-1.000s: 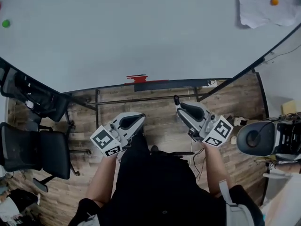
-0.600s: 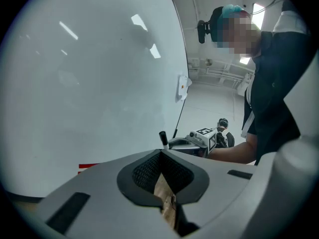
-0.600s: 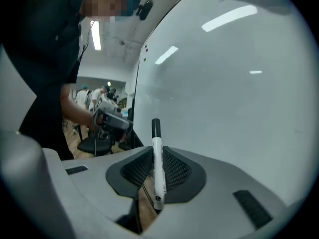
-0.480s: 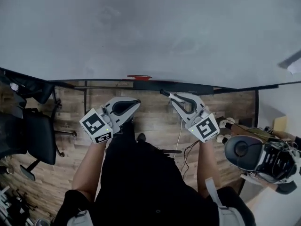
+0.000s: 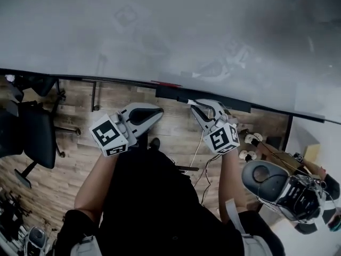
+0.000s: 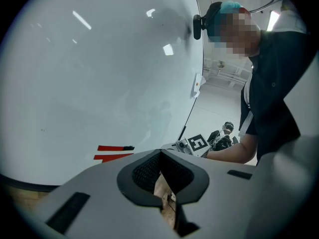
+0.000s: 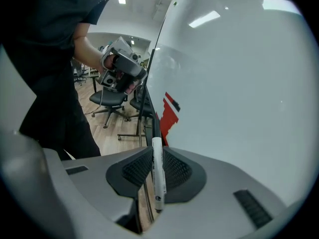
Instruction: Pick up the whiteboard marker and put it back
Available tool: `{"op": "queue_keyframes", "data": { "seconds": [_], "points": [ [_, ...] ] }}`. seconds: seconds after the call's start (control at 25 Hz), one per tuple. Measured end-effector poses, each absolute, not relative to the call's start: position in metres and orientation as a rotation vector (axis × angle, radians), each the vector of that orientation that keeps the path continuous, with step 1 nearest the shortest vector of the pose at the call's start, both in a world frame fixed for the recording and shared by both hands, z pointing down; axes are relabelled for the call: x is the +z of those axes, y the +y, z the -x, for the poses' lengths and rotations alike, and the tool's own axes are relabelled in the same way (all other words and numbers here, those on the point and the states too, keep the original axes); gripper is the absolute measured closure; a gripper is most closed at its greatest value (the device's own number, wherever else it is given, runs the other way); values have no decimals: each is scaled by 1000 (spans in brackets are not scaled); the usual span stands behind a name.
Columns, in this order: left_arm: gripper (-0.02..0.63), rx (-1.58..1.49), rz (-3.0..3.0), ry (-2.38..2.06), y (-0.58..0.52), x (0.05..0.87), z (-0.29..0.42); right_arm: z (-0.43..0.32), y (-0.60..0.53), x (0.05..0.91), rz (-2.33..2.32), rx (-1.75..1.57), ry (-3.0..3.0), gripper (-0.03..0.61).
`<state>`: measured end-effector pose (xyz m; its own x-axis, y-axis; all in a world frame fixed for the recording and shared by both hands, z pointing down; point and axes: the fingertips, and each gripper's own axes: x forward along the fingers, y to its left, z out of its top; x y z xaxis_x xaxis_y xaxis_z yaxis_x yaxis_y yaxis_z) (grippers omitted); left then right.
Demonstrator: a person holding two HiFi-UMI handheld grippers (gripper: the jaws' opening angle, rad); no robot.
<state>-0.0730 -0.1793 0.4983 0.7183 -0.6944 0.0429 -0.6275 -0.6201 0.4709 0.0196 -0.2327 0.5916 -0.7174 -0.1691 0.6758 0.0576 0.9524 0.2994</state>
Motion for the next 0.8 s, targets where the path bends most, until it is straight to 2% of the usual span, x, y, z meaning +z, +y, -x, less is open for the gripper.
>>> {"op": "queue_keyframes", "data": {
  "seconds": [0.8],
  "points": [
    [603,-139,-2417,-1046,-163,505,82,-16,-246,644,-36,-407,-2190,504]
  ]
}}
